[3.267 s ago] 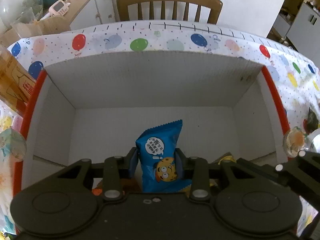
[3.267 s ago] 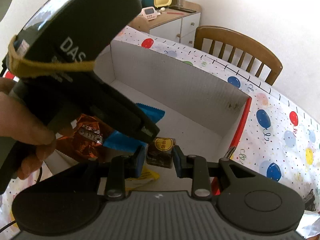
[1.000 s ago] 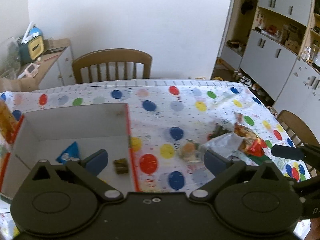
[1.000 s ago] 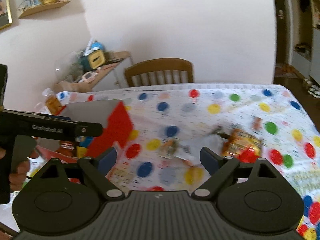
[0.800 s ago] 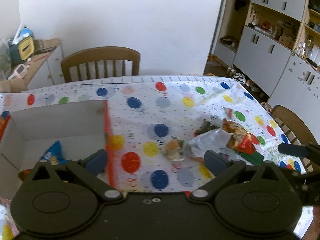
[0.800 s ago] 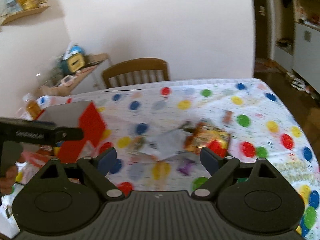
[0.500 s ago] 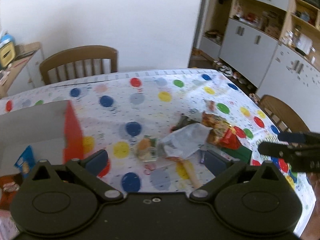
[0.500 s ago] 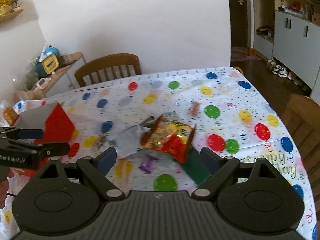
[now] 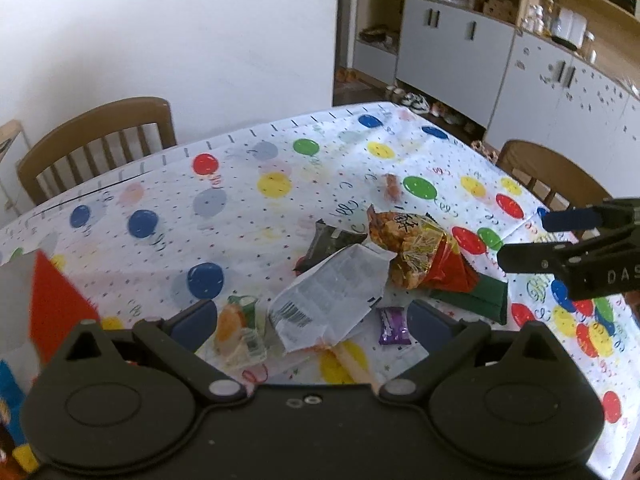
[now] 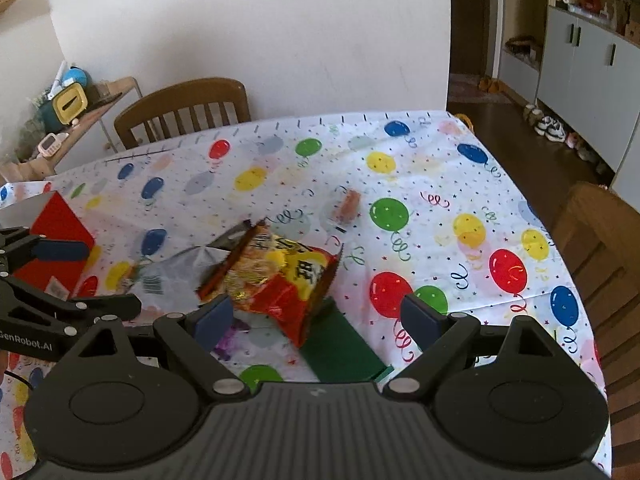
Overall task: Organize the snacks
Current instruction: 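Grasp the silver wrapper with the left tool while the right tool grasps the red-yellow chip bag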
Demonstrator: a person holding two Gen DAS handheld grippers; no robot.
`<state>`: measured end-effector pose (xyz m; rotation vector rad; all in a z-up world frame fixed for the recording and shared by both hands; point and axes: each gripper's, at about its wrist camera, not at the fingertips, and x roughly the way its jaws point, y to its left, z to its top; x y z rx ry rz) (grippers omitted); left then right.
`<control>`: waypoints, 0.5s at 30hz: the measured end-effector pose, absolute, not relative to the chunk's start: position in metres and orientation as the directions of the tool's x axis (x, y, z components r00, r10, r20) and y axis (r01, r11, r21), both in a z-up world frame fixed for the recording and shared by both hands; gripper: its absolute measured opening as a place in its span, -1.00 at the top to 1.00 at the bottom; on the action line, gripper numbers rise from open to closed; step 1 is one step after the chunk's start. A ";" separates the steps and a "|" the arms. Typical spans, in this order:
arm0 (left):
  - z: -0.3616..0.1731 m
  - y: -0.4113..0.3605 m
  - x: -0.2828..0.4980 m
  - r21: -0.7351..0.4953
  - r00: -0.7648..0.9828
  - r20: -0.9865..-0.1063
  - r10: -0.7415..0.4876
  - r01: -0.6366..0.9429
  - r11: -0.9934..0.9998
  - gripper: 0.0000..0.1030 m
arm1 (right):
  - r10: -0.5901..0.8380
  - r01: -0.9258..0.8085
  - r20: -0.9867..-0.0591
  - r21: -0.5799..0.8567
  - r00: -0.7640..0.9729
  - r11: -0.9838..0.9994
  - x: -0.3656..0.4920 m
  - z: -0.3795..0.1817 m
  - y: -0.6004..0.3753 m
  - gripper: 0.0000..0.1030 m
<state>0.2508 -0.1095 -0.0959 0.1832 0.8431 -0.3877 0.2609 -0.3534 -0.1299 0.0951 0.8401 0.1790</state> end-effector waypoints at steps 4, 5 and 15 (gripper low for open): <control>-0.110 -0.119 0.265 -0.014 0.550 -0.783 -0.290 0.451 0.892 -0.91 | 0.207 -0.132 -0.755 0.159 0.622 0.978 0.273 -0.144 -0.356 -0.77; -0.113 -0.122 0.268 -0.011 0.541 -0.789 -0.291 0.461 0.888 -0.91 | 0.206 -0.136 -0.760 0.155 0.616 0.978 0.275 -0.147 -0.355 -0.76; -0.140 -0.142 0.291 0.071 0.517 -0.816 -0.258 0.533 0.843 -0.91 | 0.225 -0.173 -0.794 0.152 0.566 0.973 0.300 -0.169 -0.345 -0.39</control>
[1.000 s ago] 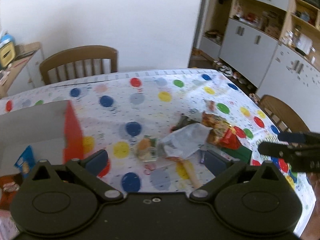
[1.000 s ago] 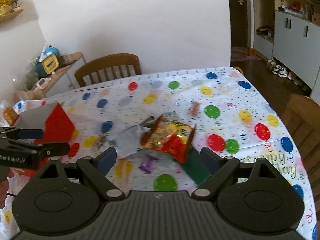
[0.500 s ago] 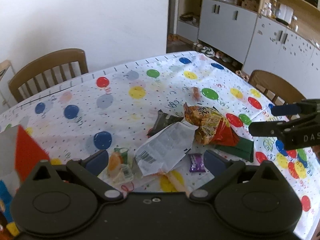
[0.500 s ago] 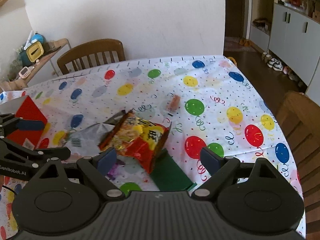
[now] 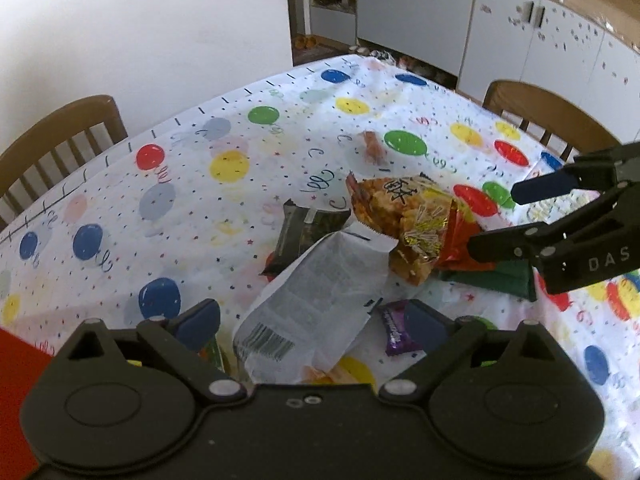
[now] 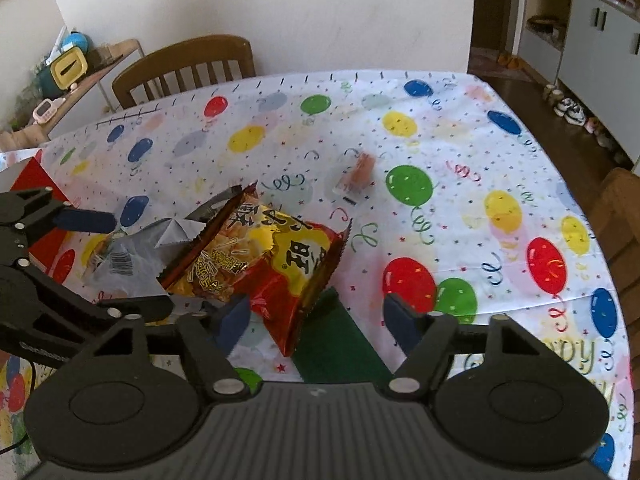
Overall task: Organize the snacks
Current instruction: 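Grasp the silver wrapper with the left tool while the right tool grasps the red-yellow chip bag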
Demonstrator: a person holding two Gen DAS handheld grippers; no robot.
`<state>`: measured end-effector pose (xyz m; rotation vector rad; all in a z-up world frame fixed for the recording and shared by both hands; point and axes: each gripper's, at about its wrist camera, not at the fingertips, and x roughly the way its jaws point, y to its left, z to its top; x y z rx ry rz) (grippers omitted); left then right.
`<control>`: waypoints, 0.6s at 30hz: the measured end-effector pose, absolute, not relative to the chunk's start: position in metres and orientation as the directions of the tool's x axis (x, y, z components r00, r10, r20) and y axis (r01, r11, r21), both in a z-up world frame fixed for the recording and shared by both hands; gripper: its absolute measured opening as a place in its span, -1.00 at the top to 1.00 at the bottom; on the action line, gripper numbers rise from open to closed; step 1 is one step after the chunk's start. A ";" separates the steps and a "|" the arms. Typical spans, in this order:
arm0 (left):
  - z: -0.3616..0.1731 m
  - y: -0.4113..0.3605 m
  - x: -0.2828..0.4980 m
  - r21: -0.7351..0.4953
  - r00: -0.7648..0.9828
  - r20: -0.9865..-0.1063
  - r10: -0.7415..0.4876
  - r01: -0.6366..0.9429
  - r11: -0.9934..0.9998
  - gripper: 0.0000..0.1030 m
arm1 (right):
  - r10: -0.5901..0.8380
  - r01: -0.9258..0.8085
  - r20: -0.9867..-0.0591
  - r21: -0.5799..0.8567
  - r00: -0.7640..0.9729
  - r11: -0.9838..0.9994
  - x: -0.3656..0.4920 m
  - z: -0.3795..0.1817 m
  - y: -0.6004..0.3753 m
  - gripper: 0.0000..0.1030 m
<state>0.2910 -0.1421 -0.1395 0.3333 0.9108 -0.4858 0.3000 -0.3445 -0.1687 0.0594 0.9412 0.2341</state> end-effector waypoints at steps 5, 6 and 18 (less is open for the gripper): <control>-0.151 -0.152 0.297 0.127 0.513 -0.826 -0.233 0.573 0.810 -0.91 | 0.233 -0.186 -0.796 0.153 0.558 0.971 0.307 -0.175 -0.337 -0.29; -0.153 -0.153 0.298 0.138 0.513 -0.828 -0.226 0.578 0.805 -0.89 | 0.238 -0.189 -0.796 0.158 0.556 0.969 0.308 -0.177 -0.336 -0.26; -0.160 -0.155 0.306 0.122 0.494 -0.839 -0.230 0.582 0.804 -0.47 | 0.269 -0.187 -0.767 0.196 0.582 0.963 0.306 -0.175 -0.331 0.38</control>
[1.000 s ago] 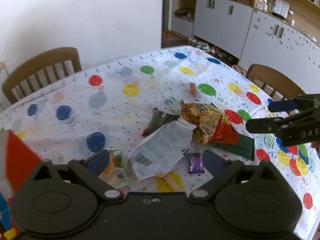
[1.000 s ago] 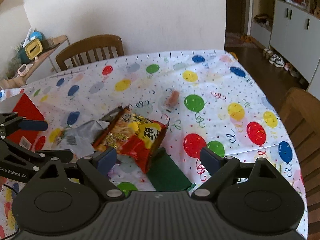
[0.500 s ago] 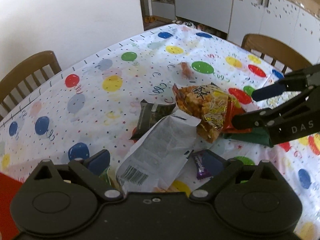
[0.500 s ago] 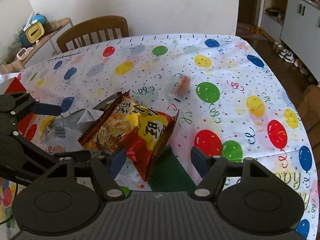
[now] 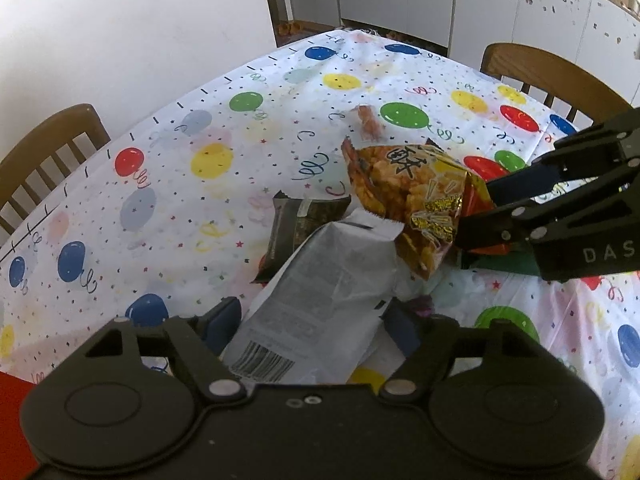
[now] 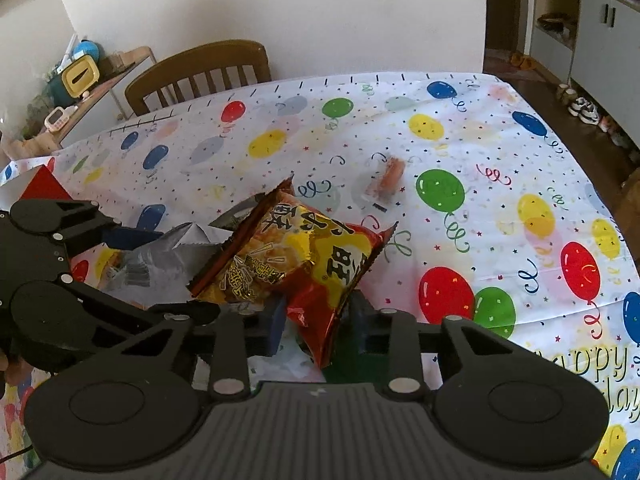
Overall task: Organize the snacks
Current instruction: 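Grasp the silver wrapper with the left tool while the right tool grasps the red-yellow chip bag, then carry both snacks over the red box and open both tools to drop them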
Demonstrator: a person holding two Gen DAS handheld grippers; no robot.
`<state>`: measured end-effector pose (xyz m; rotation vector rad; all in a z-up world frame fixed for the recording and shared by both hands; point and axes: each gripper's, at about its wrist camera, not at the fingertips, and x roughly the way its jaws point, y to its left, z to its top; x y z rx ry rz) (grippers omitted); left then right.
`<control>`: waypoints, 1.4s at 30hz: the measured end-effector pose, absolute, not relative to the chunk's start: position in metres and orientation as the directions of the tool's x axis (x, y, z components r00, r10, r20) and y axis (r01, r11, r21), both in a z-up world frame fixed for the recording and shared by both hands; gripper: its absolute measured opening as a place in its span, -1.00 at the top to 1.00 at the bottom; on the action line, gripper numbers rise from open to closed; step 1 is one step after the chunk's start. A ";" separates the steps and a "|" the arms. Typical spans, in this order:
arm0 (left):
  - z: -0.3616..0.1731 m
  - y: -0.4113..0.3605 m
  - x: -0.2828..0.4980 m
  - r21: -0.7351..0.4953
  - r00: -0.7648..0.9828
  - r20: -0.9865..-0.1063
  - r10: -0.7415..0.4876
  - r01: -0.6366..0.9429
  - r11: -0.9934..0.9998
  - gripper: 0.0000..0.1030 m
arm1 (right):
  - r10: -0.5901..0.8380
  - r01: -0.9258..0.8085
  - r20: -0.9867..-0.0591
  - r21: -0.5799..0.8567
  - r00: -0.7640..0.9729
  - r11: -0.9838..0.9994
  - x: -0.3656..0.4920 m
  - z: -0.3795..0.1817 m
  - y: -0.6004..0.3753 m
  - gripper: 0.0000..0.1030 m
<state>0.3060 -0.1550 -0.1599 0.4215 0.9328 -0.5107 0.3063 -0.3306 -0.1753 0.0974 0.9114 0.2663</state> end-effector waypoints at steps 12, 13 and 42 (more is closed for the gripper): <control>-0.145 -0.151 0.300 0.082 0.507 -0.822 -0.260 0.557 0.826 0.02 | 0.240 -0.161 -0.734 0.179 0.636 0.971 0.292 -0.162 -0.331 0.79; -0.143 -0.151 0.300 0.073 0.504 -0.821 -0.268 0.558 0.826 0.27 | 0.238 -0.160 -0.733 0.176 0.638 0.971 0.291 -0.161 -0.331 0.79; -0.060 -0.080 0.242 -0.088 0.549 -0.780 -0.301 0.380 0.921 0.31 | 0.367 -0.325 -0.579 0.181 0.728 0.928 0.217 -0.063 -0.279 0.84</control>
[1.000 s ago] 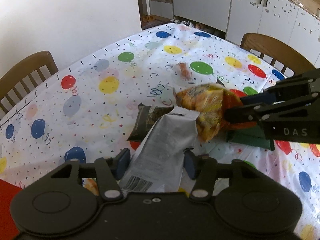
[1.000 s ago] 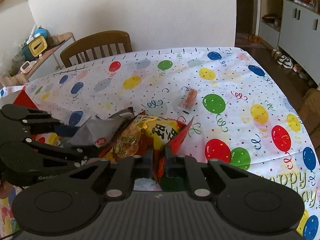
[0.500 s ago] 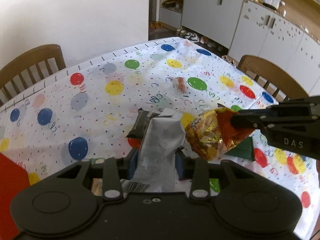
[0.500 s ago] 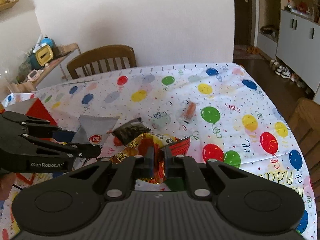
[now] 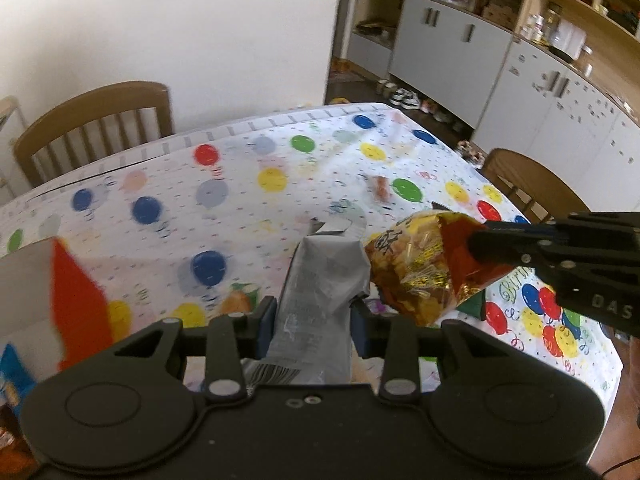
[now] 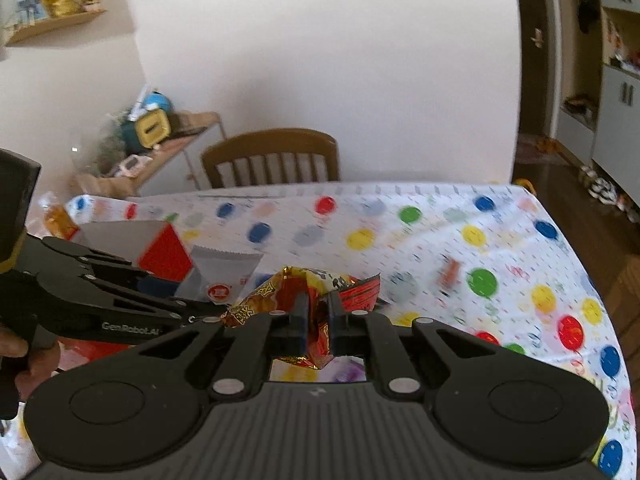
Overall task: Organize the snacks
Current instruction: 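Carry both snacks over the red box and open both tools to drop them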
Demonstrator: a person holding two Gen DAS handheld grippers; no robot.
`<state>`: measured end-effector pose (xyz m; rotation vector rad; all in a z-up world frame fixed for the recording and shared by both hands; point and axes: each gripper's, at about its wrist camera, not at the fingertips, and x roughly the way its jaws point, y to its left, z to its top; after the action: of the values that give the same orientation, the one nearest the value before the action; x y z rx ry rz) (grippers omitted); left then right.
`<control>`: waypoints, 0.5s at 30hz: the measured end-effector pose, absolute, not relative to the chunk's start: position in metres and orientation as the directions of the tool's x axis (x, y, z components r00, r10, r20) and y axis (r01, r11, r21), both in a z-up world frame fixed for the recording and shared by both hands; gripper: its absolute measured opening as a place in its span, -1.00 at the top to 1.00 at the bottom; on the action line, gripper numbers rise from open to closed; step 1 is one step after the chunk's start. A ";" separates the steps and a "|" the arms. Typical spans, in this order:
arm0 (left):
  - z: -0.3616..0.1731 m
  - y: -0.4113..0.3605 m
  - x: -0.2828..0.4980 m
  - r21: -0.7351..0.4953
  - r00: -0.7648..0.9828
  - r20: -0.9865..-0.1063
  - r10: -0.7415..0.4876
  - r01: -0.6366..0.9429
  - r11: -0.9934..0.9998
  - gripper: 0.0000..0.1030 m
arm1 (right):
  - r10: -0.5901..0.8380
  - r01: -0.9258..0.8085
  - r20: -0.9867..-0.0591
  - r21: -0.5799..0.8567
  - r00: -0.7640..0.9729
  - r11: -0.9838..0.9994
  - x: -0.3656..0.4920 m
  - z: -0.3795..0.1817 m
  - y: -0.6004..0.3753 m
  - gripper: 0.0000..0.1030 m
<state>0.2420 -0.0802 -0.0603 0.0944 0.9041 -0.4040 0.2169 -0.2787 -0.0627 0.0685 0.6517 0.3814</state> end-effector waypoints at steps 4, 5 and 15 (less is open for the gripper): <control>-0.047 -0.055 0.235 -0.087 0.567 -0.777 -0.274 0.334 0.939 0.31 | 0.407 -0.374 -0.558 0.178 0.723 0.910 0.215 -0.050 -0.254 0.84; -0.044 -0.048 0.234 -0.087 0.573 -0.775 -0.267 0.322 0.943 0.31 | 0.416 -0.387 -0.554 0.177 0.721 0.905 0.215 -0.047 -0.247 0.84; -0.016 0.032 0.225 -0.088 0.625 -0.758 -0.185 0.184 0.979 0.31 | 0.509 -0.505 -0.527 0.165 0.681 0.847 0.219 -0.026 -0.174 0.84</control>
<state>0.2252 0.0321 -0.0162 -0.0016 0.8704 -0.2119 0.2194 -0.1742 -0.0263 0.0062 0.5926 0.5689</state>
